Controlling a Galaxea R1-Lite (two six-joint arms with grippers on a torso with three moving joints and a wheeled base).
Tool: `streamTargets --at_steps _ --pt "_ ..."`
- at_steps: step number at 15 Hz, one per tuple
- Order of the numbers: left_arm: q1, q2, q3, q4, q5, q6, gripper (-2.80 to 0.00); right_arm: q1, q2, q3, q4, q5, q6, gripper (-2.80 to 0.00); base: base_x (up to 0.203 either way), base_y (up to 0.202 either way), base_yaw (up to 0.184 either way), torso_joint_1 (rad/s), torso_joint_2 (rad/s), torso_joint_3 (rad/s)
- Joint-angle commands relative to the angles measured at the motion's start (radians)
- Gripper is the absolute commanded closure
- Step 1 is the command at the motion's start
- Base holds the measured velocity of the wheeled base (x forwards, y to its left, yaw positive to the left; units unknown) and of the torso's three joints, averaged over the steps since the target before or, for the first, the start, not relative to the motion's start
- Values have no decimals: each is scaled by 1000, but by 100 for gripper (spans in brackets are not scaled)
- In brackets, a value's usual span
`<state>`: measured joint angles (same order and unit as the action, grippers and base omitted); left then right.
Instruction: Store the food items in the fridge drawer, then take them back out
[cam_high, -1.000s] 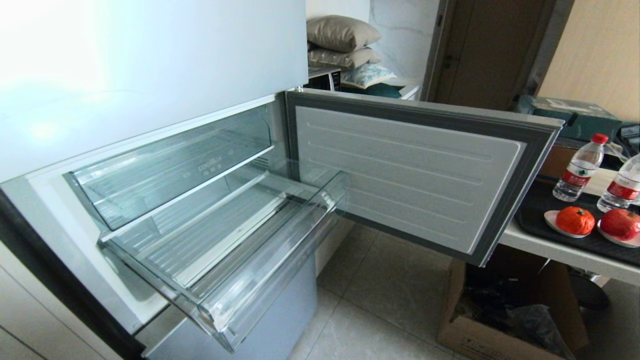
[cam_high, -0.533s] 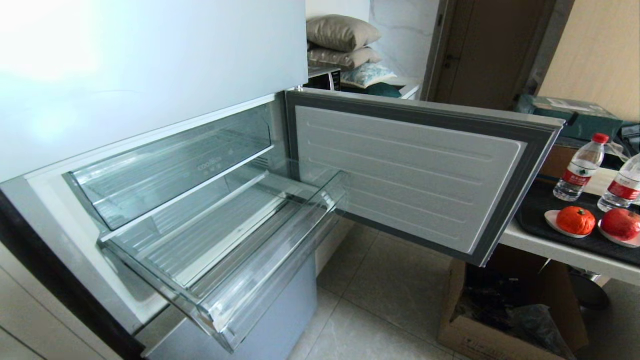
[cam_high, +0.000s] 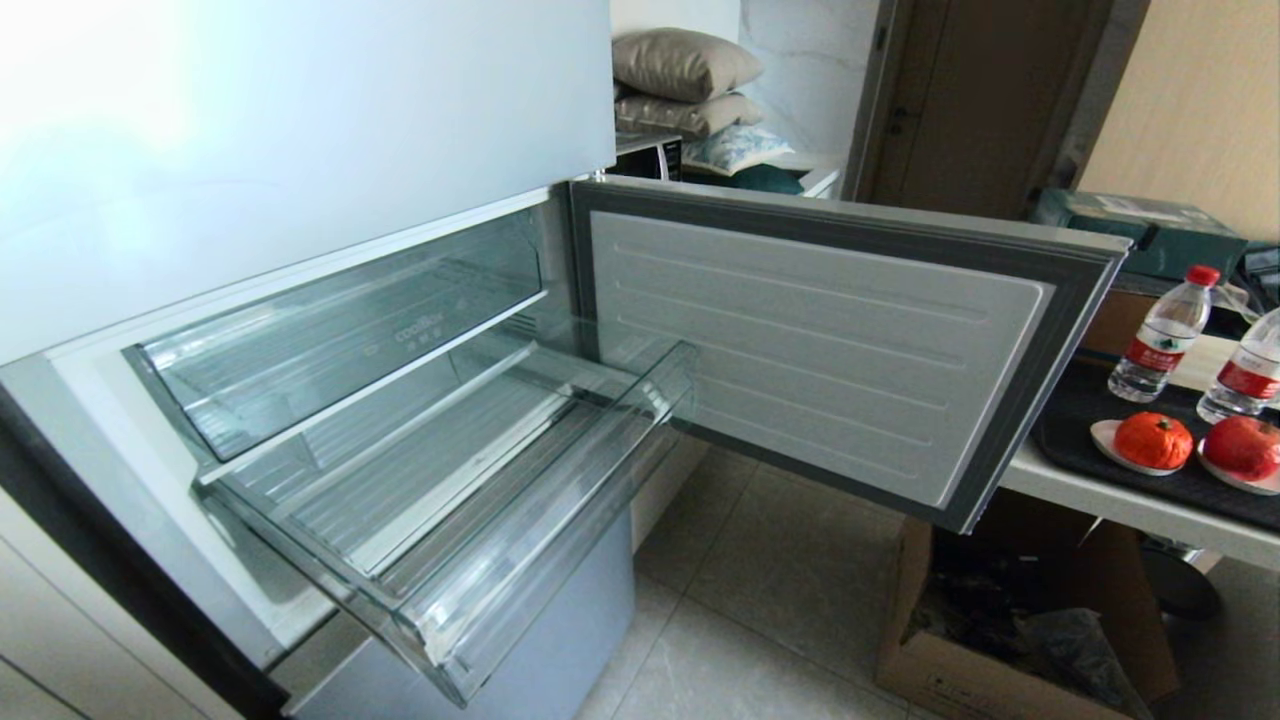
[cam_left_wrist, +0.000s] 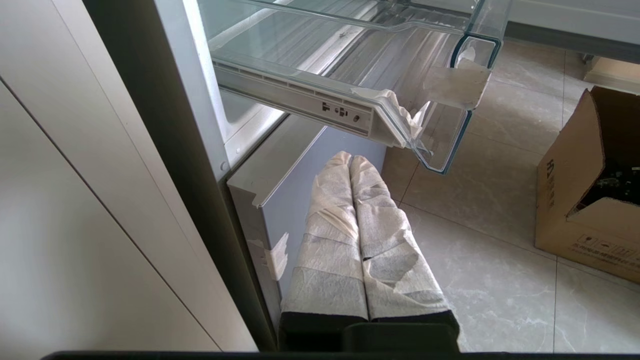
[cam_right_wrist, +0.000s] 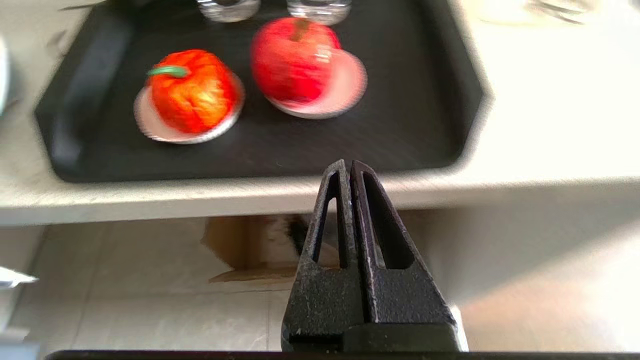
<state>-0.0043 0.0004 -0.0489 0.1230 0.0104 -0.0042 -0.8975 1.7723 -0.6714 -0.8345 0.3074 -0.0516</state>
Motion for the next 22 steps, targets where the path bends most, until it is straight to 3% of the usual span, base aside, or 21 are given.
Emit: streamTargets --at_steps 1,2,6,9,12,15,22 --pt "0 0 0 1 0 0 0 -4 91 -46 -6 34 -11 0 0 0 0 0 0 0" --pt "0 0 0 1 0 0 0 -1 116 -73 -5 38 -19 -280 0 0 0 0 0 0" --pt "0 0 0 1 0 0 0 18 224 -224 4 115 -27 -280 0 0 0 0 0 0" --pt "0 1 0 0 0 0 0 58 305 -285 -3 124 -62 -280 0 0 0 0 0 0" --pt "0 0 0 0 0 0 0 78 343 -337 -2 90 -64 -280 0 0 0 0 0 0" --pt "0 0 0 0 0 0 0 93 409 -467 2 -10 -69 -280 0 0 0 0 0 0" --pt "0 0 0 1 0 0 0 138 585 -698 3 -21 -62 -280 0 0 0 0 0 0"
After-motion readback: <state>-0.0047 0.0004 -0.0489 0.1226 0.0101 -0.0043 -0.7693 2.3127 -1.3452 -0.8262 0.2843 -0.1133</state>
